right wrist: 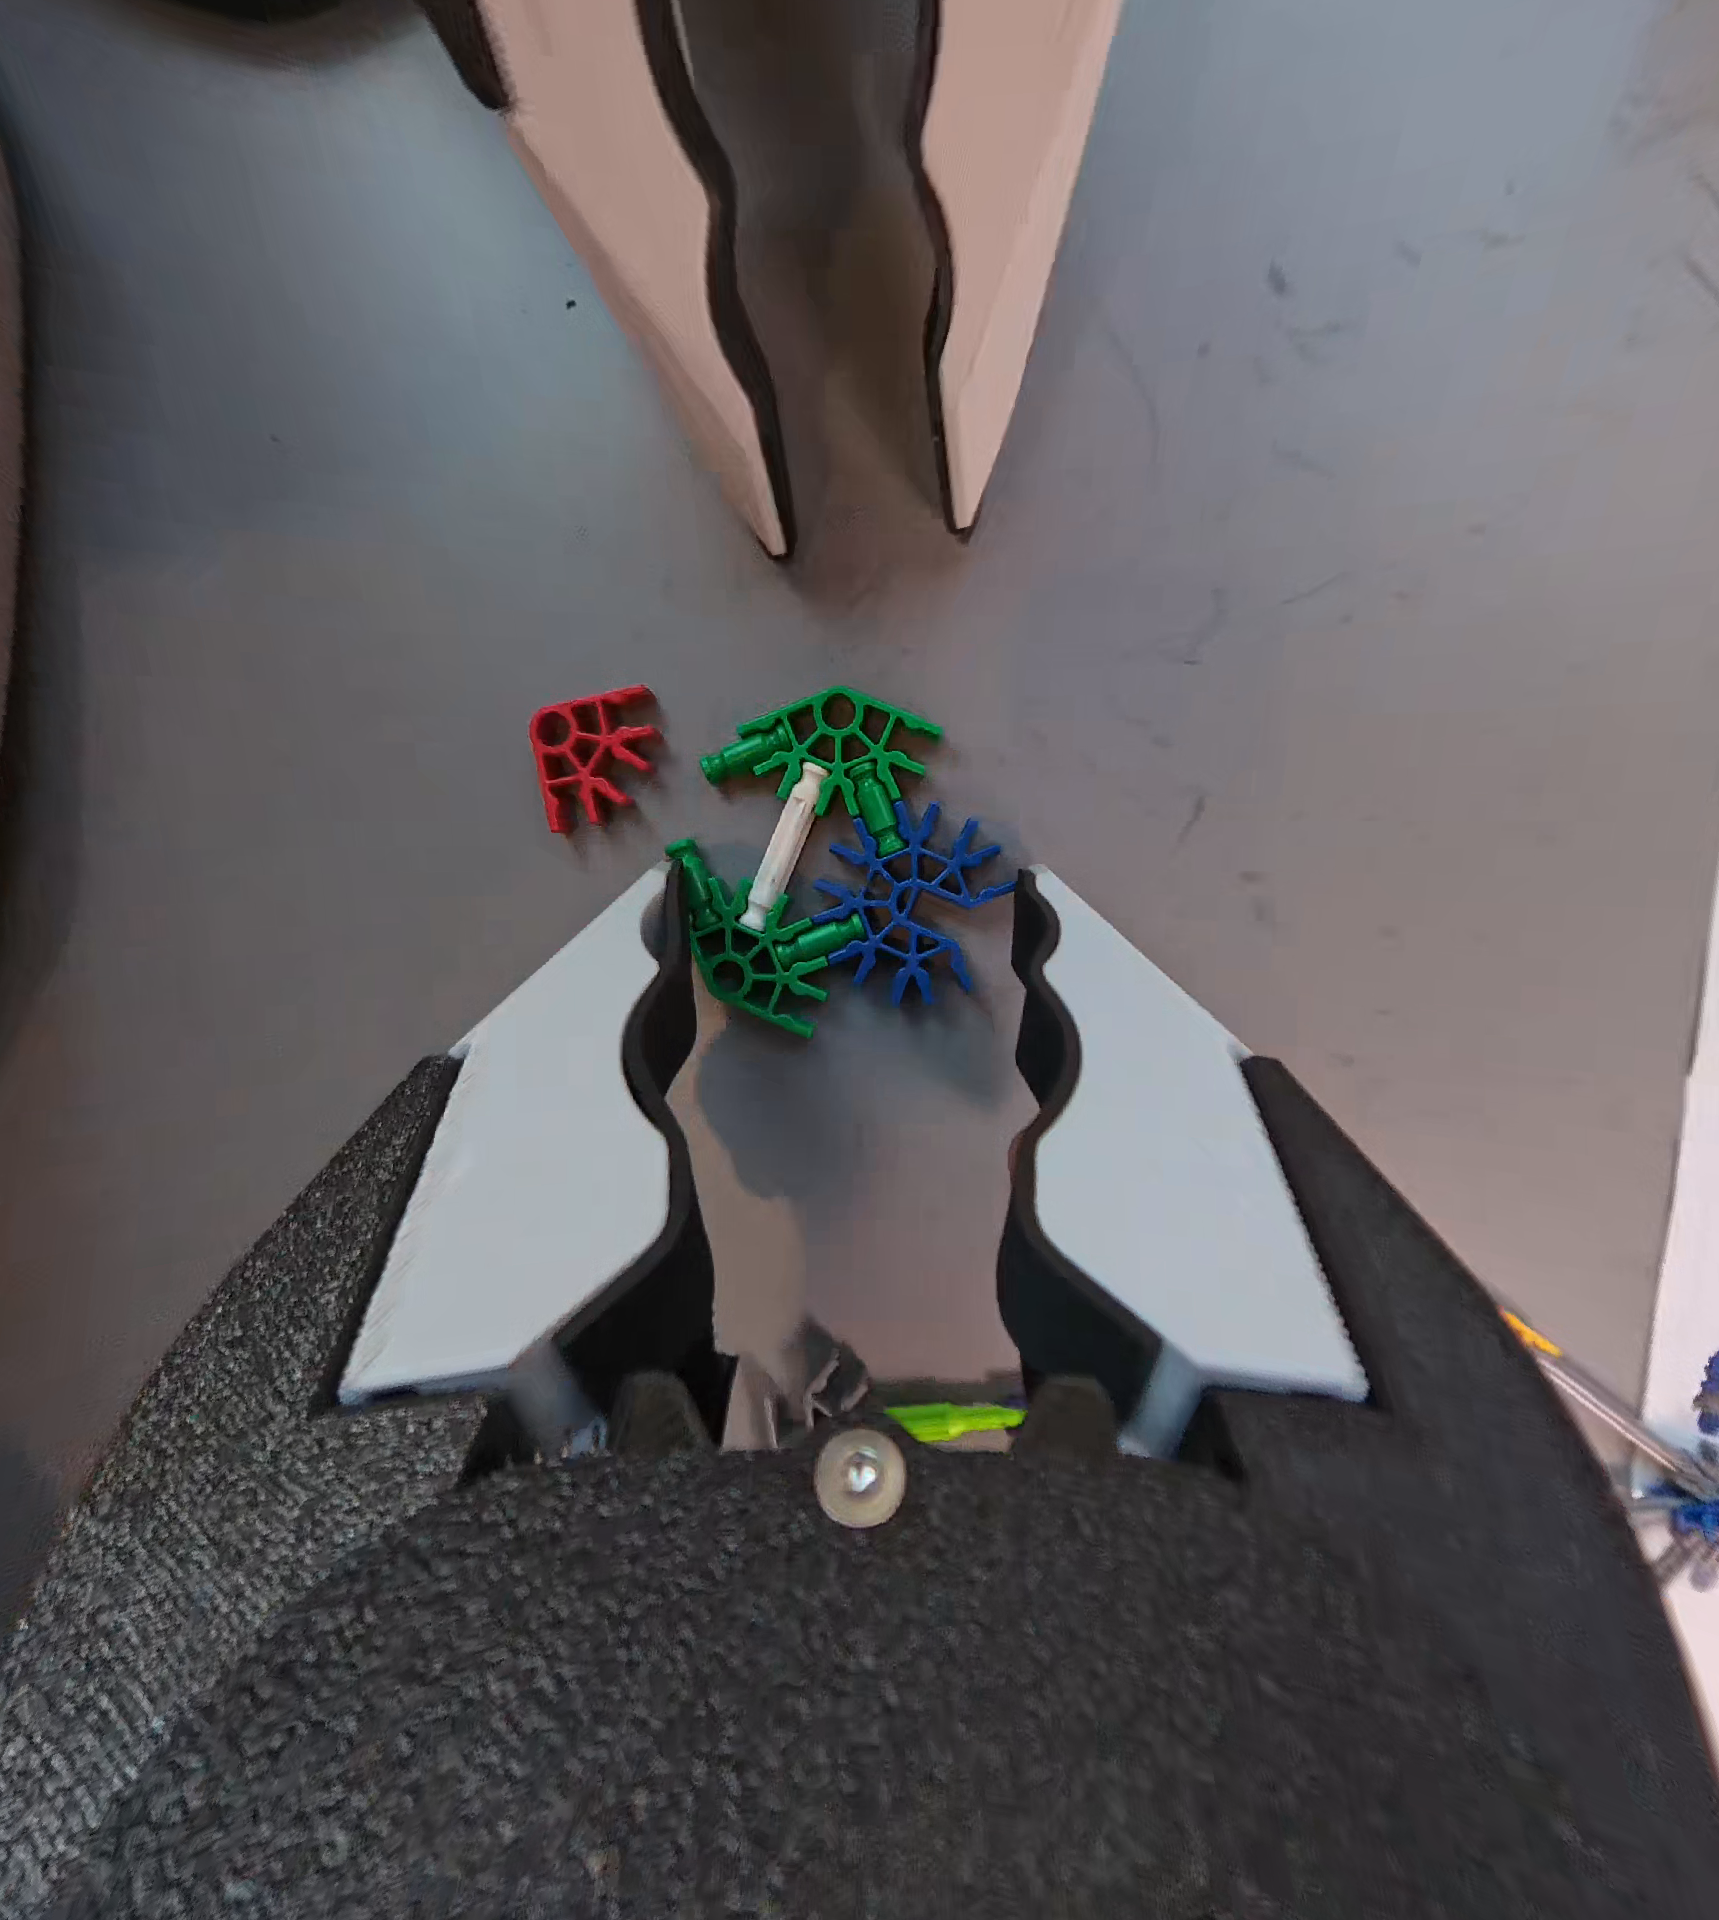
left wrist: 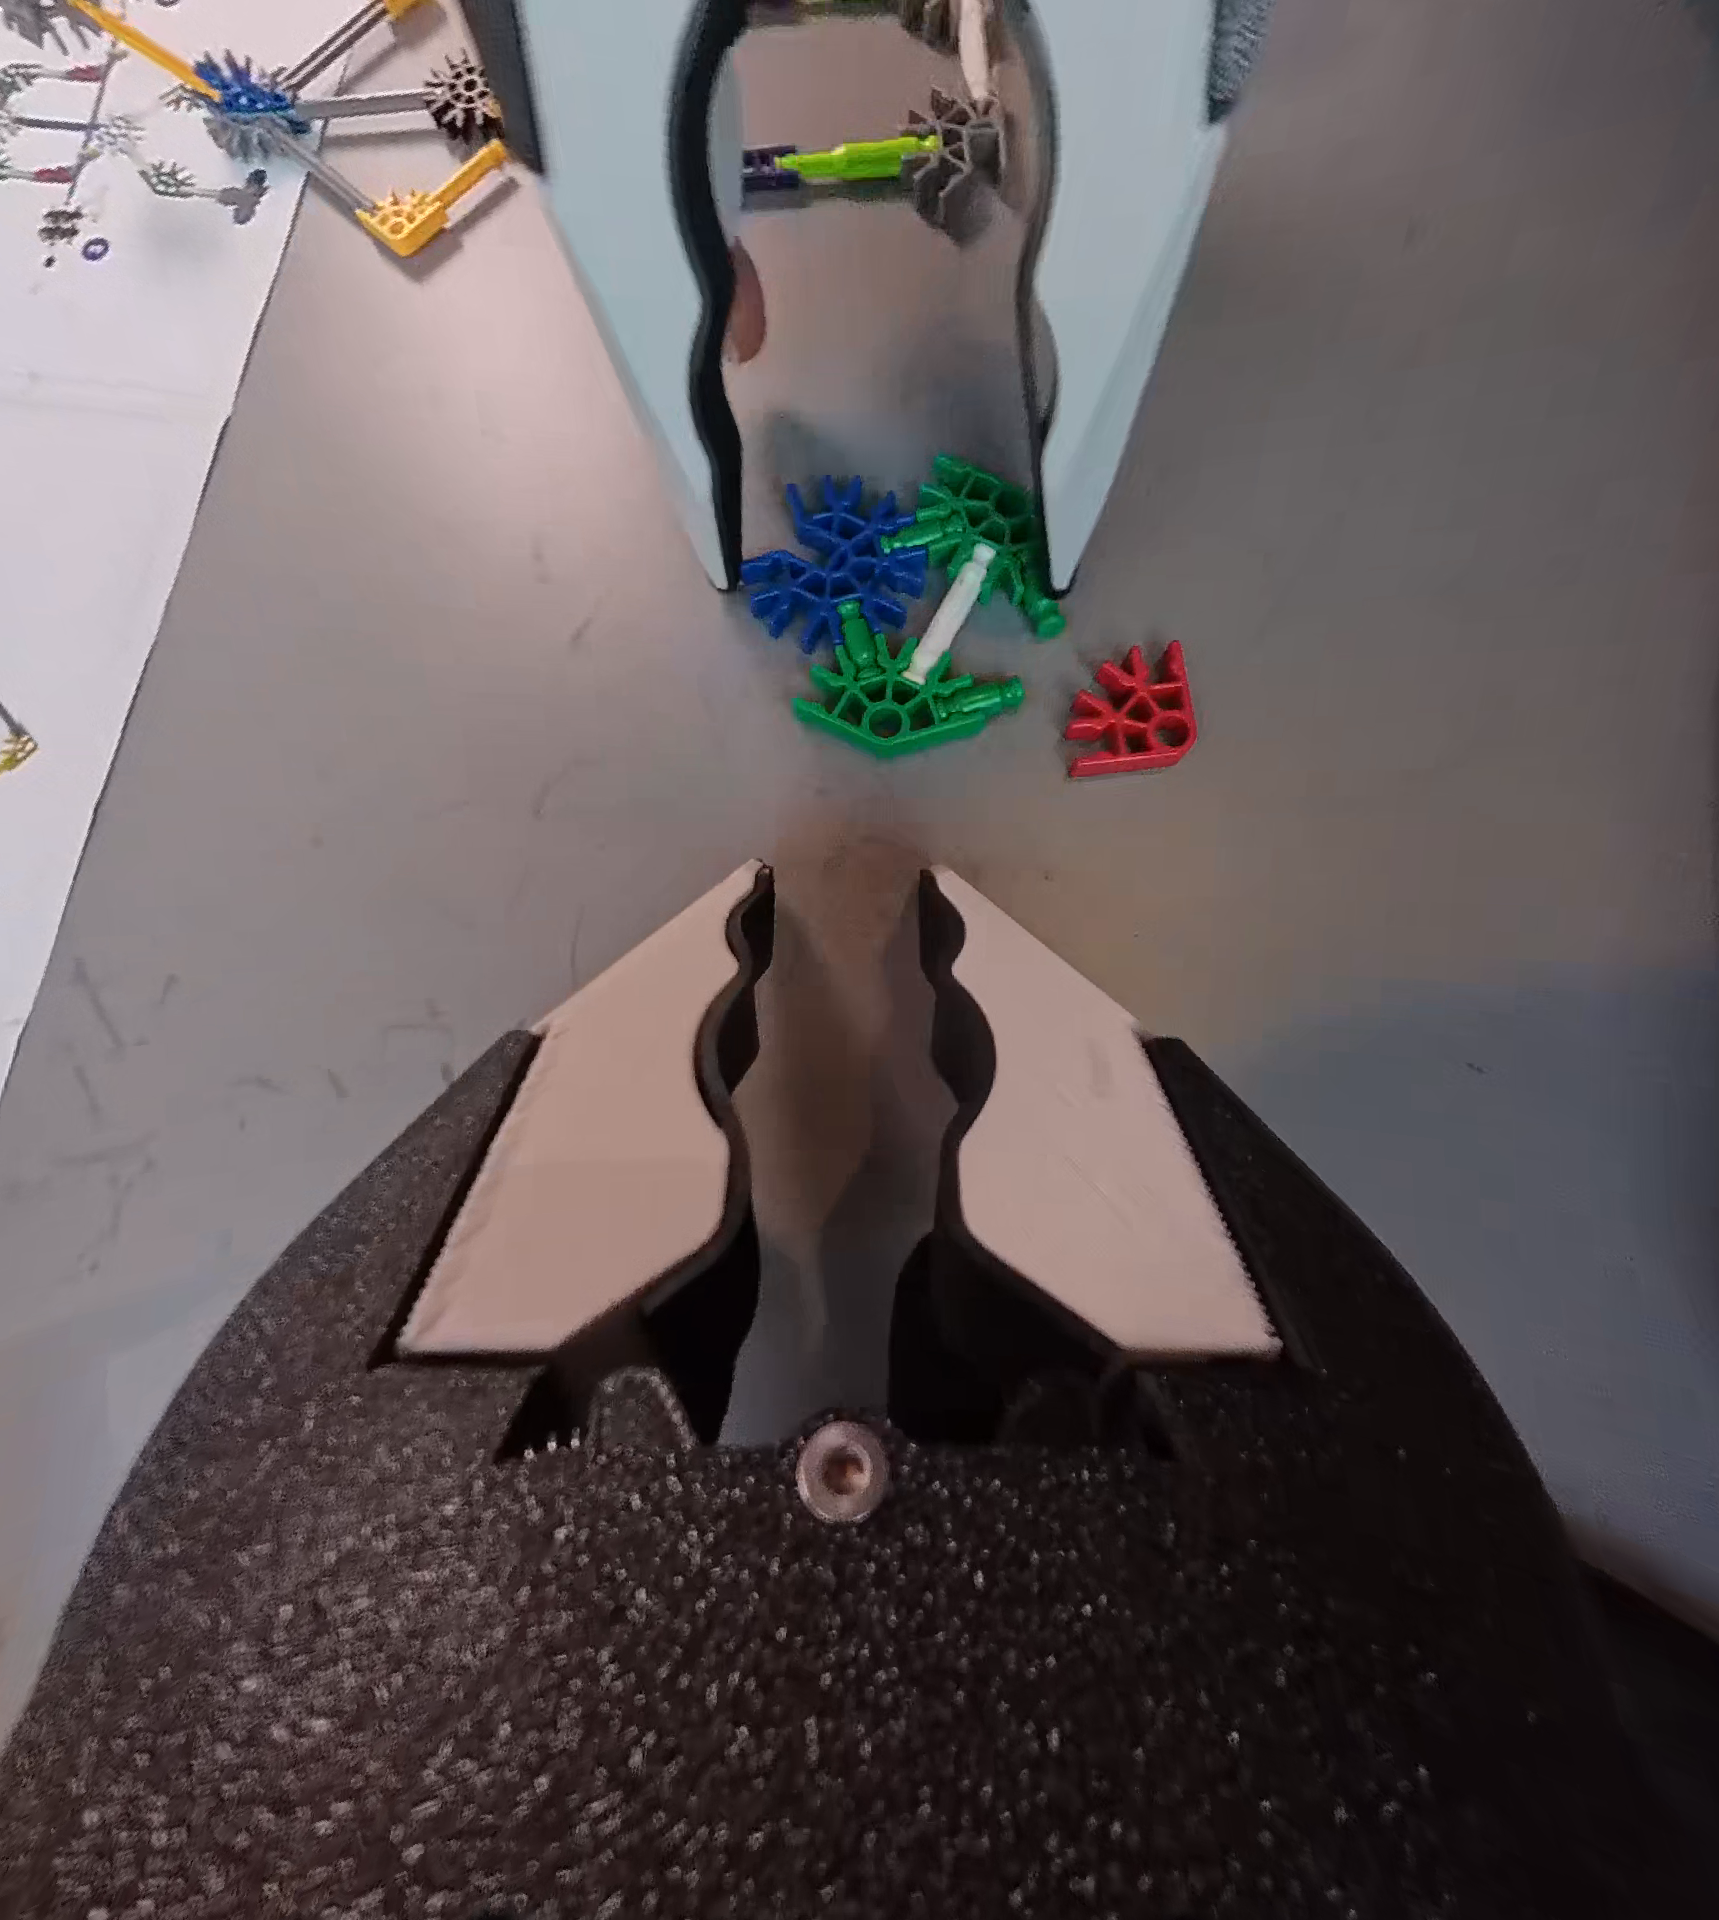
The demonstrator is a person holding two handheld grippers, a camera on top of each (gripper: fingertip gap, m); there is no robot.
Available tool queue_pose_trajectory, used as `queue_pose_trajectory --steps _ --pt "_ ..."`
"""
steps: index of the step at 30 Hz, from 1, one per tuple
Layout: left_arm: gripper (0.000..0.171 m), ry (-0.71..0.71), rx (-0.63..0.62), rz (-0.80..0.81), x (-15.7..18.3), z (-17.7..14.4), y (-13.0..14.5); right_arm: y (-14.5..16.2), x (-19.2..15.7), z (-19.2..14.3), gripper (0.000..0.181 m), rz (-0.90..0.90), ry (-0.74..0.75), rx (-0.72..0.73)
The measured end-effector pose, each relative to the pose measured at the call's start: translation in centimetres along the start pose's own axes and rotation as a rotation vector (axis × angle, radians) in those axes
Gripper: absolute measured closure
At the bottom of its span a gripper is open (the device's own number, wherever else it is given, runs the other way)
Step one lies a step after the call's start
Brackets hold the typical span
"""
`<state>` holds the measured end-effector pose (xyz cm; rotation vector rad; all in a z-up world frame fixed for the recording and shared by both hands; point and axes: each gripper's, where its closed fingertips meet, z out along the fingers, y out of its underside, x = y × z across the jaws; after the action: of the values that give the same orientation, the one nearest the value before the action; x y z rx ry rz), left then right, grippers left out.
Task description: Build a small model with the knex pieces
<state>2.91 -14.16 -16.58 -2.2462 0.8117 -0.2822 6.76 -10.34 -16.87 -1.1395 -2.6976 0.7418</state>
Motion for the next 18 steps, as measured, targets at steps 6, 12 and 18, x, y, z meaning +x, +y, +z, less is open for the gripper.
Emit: queue_pose_trajectory --steps 6,12,18 --pt "0.144 0.064 -0.001 0.109 3.0 0.0 -0.7 -0.1 0.3 -0.1 0.128 0.012 -0.023 0.032" --pt "0.146 0.144 0.006 0.172 5.5 0.9 -1.0 0.8 -0.1 -1.6 0.115 0.093 0.074 0.077" --pt "0.151 0.140 -0.010 0.194 6.0 1.5 -1.6 1.2 -0.8 -0.9 0.106 0.122 0.172 0.096"
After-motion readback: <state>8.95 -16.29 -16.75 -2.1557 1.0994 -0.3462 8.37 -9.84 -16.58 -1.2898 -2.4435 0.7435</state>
